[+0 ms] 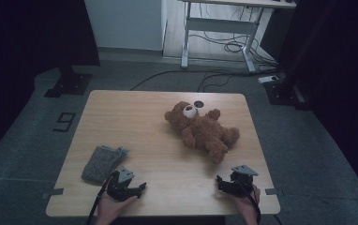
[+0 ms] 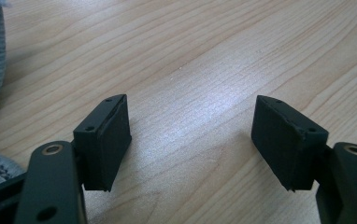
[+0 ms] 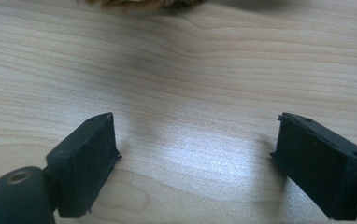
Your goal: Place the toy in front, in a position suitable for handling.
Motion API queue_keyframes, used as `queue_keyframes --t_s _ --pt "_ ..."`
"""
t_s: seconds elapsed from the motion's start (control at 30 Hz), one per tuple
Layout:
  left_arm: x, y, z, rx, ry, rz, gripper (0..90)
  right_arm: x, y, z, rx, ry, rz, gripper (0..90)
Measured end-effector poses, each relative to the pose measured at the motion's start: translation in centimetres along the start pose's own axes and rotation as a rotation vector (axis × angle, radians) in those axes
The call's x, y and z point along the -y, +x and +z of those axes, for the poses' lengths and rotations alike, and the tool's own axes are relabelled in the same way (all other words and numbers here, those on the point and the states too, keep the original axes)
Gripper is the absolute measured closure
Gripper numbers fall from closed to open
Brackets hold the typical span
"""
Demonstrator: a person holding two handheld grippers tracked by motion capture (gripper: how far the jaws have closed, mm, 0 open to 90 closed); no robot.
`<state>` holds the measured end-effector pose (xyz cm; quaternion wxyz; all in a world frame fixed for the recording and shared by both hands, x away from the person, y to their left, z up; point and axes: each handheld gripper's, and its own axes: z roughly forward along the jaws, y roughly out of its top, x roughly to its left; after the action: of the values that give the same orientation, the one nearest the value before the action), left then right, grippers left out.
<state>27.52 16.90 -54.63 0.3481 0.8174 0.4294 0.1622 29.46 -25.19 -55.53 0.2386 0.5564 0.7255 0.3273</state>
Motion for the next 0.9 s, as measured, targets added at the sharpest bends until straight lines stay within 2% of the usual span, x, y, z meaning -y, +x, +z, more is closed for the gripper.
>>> queue_keyframes --t_s 0.2,0.43,0.7,0.9 --pt "-0.4 -0.1 0.1 0.007 -0.022 -0.007 27.6 -0.1 -0.3 -0.2 -0.045 -0.011 0.034 14.2" --pt "-1.7 -0.5 -0.1 0.023 -0.057 0.004 27.6 -0.5 -0.6 -1.1 -0.073 -0.072 0.064 14.5" --pt "-4.2 -0.8 0.3 0.050 -0.088 -0.007 27.8 -0.9 -0.3 -1.4 -0.107 -0.096 0.055 14.9" --pt "-7.2 -1.7 2.2 0.090 -0.108 -0.008 28.0 -2.0 0.1 -1.5 -0.128 -0.124 0.049 14.9"
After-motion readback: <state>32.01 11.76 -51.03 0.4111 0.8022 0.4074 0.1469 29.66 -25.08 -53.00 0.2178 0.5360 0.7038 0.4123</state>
